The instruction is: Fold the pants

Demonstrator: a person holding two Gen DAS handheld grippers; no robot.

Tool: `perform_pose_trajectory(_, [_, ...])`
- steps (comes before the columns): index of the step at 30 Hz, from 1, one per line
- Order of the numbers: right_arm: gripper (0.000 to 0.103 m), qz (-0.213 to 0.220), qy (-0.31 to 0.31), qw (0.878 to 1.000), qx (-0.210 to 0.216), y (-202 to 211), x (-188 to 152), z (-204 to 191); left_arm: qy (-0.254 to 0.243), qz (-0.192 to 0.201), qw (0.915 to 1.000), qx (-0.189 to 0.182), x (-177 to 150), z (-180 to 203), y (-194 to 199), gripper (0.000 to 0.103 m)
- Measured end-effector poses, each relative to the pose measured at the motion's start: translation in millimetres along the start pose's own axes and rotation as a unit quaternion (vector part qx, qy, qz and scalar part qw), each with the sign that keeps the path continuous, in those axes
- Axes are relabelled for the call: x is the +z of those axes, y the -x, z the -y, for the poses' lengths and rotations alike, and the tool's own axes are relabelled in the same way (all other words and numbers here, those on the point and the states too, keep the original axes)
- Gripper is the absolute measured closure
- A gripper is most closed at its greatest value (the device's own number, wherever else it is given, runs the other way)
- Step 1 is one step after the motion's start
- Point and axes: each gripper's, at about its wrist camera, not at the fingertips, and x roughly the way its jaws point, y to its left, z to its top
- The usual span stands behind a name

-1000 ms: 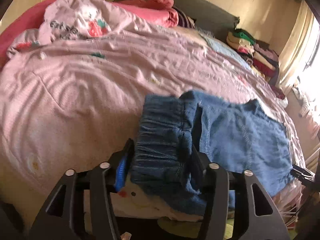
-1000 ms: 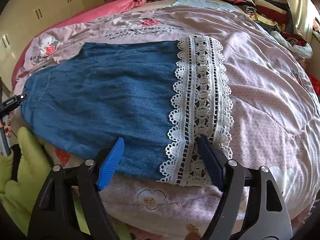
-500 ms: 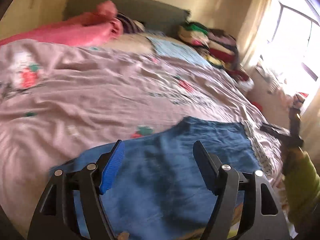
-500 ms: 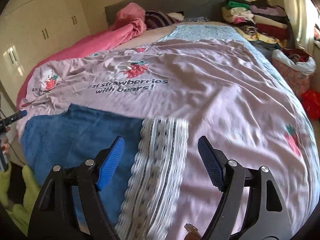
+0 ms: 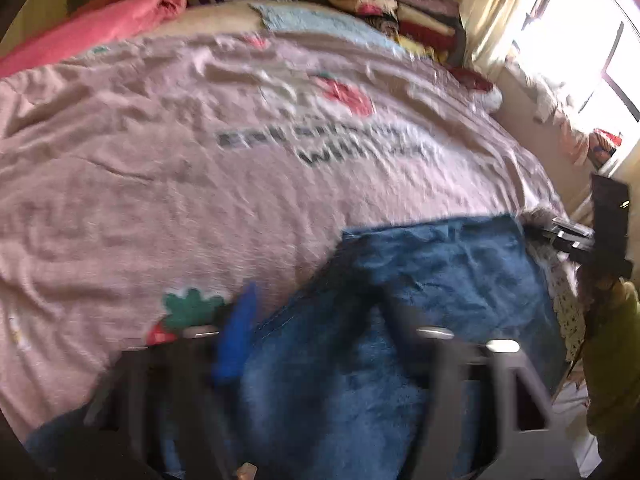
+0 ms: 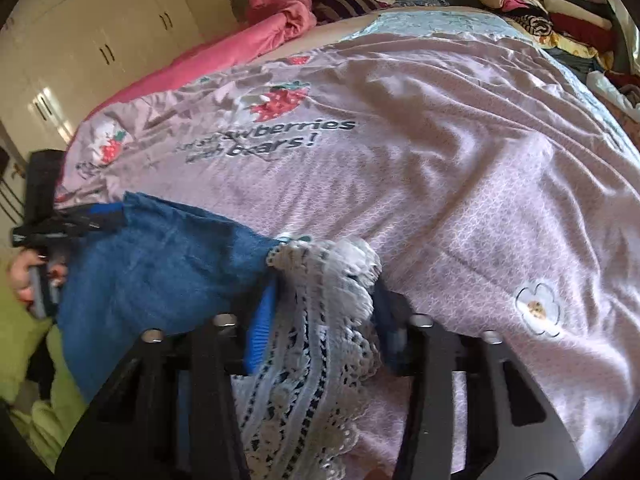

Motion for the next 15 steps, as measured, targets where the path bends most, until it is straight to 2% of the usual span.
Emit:
perform_pose_trajectory(2, [0.088, 0.008, 0.026, 1.0, -0.007, 8.2, 1.4, -11.7, -0.017, 0.002, 0.9998, -0.005, -0.6, 11.7, -1.0, 0.091])
perform_pose_trajectory(5, [0.088, 0.037, 0.053, 0.997, -0.033, 26.9, 14.5, -23.7, -0.042, 0.03, 0.9985, 0.019, 2.0, 22.9, 13.6, 0.091])
perform_pose_trajectory(8, [0.088, 0.039, 0.072, 0.995, -0.051, 24.9, 29.1, -24.7, -0.039, 0.043, 0.9979, 0.03, 9.0, 21.6, 15.7, 0.091])
perform_pose_trajectory(12, [0.086, -0.019, 0.08, 0.993, -0.084, -13.4, 31.6, -15.8, -0.036, 0.037, 0.9968, 0.06, 7.2, 17.4, -0.8, 0.093])
perform_pose_trajectory(14, [0.081, -0.026, 0.075, 0.993, -0.09, -25.2, 27.0, -8.5, -0.022, 0.041, 0.9971, 0.06, 6.2, 11.0, -4.3, 0.093])
perform_pose_trajectory(15, [0.08, -0.026, 0.066, 0.994, -0.087, -27.3, 27.2, -4.1, -0.019, 0.04, 0.9972, 0.06, 5.6, 8.9, -5.1, 0.089])
